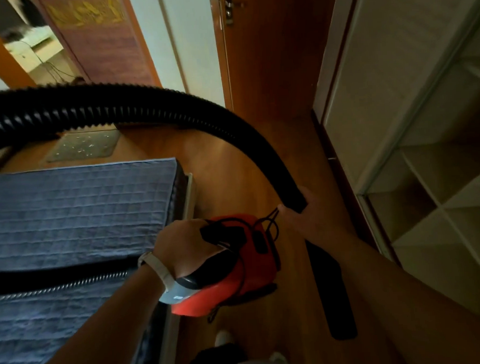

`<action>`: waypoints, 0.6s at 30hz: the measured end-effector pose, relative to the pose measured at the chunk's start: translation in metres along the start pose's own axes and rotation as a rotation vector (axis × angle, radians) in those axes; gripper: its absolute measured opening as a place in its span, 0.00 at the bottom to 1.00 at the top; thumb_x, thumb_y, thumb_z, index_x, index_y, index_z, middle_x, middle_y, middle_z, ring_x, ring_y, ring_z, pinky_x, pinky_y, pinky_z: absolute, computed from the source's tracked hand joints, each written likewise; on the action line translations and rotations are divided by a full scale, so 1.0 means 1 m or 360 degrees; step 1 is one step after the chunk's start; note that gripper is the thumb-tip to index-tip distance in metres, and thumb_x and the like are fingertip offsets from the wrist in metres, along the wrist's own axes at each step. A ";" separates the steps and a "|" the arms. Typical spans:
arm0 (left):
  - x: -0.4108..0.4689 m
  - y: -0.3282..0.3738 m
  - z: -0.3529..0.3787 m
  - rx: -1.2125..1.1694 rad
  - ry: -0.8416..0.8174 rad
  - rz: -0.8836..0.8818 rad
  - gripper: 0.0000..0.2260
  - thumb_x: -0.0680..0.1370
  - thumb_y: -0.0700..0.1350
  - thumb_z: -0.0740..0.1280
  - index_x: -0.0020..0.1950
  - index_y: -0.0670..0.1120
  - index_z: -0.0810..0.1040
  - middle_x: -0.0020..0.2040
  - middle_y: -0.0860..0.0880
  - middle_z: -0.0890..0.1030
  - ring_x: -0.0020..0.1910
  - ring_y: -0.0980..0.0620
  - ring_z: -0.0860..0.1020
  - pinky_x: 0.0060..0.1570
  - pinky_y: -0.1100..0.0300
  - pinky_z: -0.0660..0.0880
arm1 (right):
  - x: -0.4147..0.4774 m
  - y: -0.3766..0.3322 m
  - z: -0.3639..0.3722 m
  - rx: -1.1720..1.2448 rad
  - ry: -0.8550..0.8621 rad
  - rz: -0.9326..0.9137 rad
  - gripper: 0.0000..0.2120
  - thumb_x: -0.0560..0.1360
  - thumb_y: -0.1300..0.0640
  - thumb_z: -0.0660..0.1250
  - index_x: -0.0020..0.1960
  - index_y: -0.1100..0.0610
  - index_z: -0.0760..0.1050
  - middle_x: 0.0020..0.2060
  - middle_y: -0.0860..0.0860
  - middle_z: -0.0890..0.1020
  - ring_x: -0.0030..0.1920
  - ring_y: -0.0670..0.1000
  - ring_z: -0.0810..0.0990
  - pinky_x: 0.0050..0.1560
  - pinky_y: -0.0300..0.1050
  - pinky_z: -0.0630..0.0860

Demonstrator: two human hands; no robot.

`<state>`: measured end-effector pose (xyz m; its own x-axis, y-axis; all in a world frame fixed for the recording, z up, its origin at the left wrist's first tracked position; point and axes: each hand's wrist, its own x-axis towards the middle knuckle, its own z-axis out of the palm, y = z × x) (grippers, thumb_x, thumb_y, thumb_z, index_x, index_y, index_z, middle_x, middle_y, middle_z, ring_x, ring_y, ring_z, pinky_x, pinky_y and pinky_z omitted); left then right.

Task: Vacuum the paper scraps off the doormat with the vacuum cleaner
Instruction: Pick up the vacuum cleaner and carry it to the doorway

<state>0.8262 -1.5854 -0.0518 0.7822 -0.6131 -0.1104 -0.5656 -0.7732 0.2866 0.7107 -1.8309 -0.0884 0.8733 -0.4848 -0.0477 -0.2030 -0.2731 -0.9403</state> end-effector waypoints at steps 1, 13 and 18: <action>0.013 -0.003 0.000 -0.0023 -0.0001 -0.0011 0.19 0.68 0.65 0.72 0.53 0.55 0.82 0.43 0.54 0.84 0.43 0.52 0.81 0.34 0.63 0.69 | 0.012 0.000 0.000 0.0010 0.0009 0.0006 0.05 0.77 0.59 0.70 0.50 0.56 0.74 0.37 0.52 0.73 0.35 0.48 0.74 0.36 0.45 0.73; 0.224 -0.068 -0.003 0.0037 -0.0208 0.0207 0.18 0.70 0.66 0.69 0.42 0.52 0.79 0.38 0.53 0.82 0.40 0.51 0.80 0.35 0.59 0.72 | 0.208 -0.017 0.026 -0.0147 0.0110 0.0121 0.09 0.77 0.57 0.71 0.46 0.46 0.73 0.36 0.49 0.76 0.33 0.47 0.75 0.35 0.43 0.72; 0.325 -0.095 -0.029 0.0054 -0.0156 0.0339 0.19 0.71 0.66 0.68 0.44 0.51 0.80 0.37 0.54 0.80 0.37 0.53 0.77 0.36 0.58 0.74 | 0.293 -0.044 0.040 -0.0219 0.0234 0.0087 0.08 0.77 0.55 0.71 0.45 0.46 0.73 0.38 0.49 0.77 0.36 0.49 0.78 0.38 0.45 0.76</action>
<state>1.1418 -1.7069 -0.0869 0.6160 -0.7746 -0.1435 -0.7250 -0.6287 0.2812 0.9928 -1.9276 -0.0744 0.7874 -0.6153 -0.0386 -0.3159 -0.3488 -0.8824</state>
